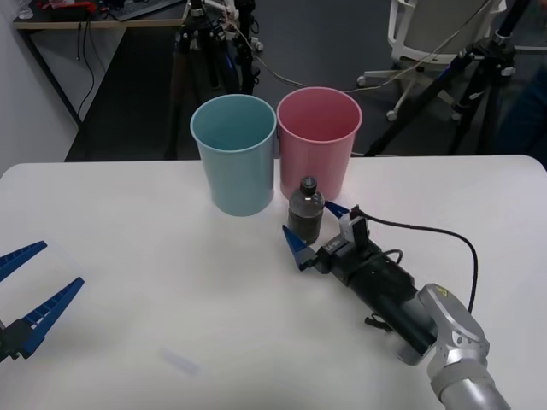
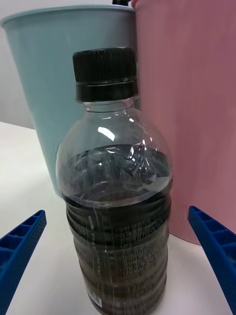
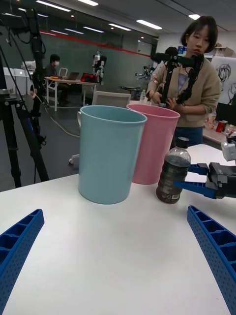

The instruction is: Grasp the object on the table and drop it into the matching bin: aluminum can to the light blue bin, PET bottle to the pink bin.

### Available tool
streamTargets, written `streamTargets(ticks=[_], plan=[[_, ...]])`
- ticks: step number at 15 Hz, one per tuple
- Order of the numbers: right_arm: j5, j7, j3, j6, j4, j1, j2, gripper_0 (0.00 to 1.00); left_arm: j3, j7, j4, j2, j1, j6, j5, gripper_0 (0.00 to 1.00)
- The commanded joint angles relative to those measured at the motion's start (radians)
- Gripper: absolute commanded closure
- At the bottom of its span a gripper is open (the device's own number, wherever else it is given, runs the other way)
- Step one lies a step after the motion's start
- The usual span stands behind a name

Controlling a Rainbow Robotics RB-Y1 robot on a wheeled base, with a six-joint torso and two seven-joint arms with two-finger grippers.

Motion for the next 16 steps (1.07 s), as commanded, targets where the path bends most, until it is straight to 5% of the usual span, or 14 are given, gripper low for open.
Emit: streamTargets(ticks=[1,14,15,16], plan=[[0.000,0.001,0.000,0.033,0.000,-0.010,0.017,0.00,0.000,0.000,0.000,0.000,0.000,0.000,0.000,0.00],[0.000,0.010,0.049,0.141,0.000,-0.050,0.022,0.00,0.000,0.000,0.000,0.000,0.000,0.000,0.000,0.00],[-0.001,0.010,0.052,0.142,0.000,-0.050,0.022,0.19,0.000,0.000,0.000,0.000,0.000,0.000,0.000,0.00],[-0.008,0.010,0.056,0.141,-0.002,-0.050,0.023,0.64,0.000,0.000,0.000,0.000,0.000,0.000,0.000,0.00]])
